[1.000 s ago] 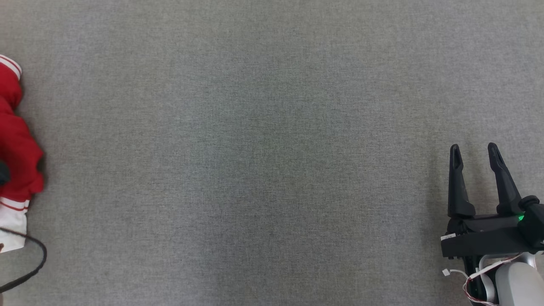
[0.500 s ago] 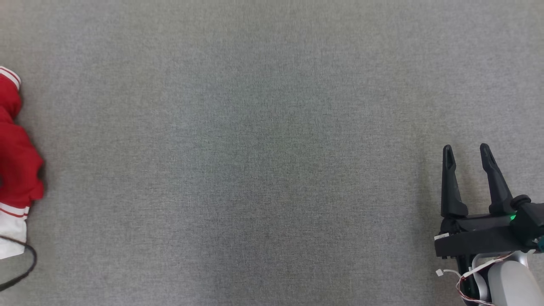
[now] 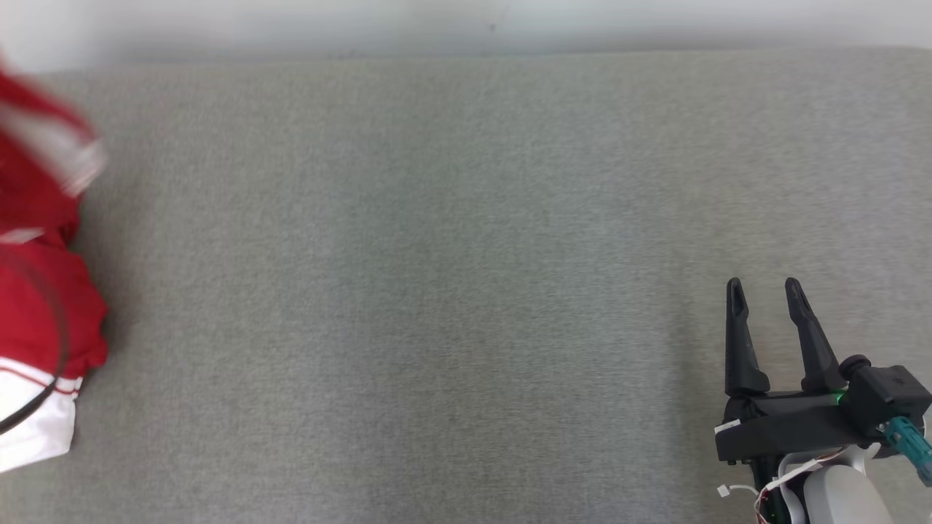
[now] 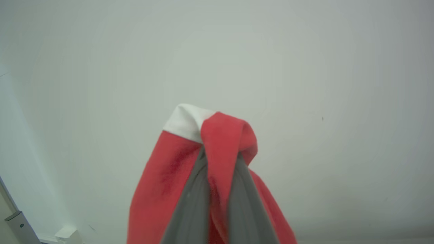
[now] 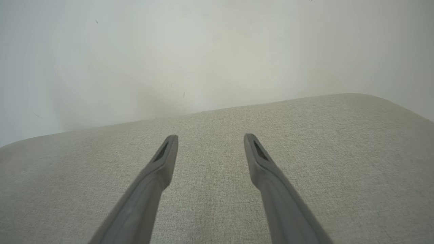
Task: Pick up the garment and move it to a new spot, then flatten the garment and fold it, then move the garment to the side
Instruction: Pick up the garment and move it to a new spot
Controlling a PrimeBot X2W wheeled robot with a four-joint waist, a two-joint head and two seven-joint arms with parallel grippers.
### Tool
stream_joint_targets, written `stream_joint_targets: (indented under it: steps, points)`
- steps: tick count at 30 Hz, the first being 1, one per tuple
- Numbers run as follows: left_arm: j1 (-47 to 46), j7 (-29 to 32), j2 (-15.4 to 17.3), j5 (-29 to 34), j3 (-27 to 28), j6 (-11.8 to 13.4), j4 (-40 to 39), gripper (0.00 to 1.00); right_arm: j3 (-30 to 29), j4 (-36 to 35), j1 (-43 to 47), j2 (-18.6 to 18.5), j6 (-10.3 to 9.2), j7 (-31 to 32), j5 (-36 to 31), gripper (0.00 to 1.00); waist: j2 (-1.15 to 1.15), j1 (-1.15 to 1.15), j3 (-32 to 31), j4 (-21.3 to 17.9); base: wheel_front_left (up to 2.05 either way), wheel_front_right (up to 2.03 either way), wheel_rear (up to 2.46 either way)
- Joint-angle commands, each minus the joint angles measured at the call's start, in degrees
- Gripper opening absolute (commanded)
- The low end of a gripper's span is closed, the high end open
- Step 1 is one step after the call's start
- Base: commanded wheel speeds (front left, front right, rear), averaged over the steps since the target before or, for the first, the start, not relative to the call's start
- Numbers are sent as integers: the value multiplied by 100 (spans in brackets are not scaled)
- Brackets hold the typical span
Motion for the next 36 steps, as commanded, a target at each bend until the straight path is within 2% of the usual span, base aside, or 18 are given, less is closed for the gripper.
stream_joint_targets:
  steps: [1,6,10,16,21,26,32,36]
  points:
    - [-157,61,-144,-18,-121,-37,-197,0,-11,-6,34,33,-12,-14,29,100,0,1,-202,-188,0,0,0]
    - [-578,369,-611,57,-760,-96,-821,0,70,18,79,117,-12,-13,98,100,0,1,-335,-591,0,0,0]
    - [-781,532,-1049,52,-1265,-143,-1017,0,114,41,107,150,-12,-14,161,100,0,1,-380,-1026,0,0,0]
    - [-798,510,-1794,-79,-1946,-182,-819,0,36,56,175,174,-12,-14,210,100,0,1,-400,-1605,0,0,0]
    - [-523,309,-2110,-273,-2433,-178,-399,0,26,42,174,181,-12,-15,258,100,0,1,-326,-1858,0,0,0]
    - [32,-12,-2188,-635,-2776,-6,32,0,-74,37,204,181,-12,-14,240,100,0,1,-266,-1841,0,0,0]
    - [912,-439,-2199,-932,-2907,297,526,0,-124,37,188,178,-12,-14,149,100,0,1,-174,-1547,0,0,0]
    - [1381,-615,-2171,-1006,-2927,359,794,0,-140,51,149,179,-12,-15,107,100,0,1,-153,-1365,0,0,0]
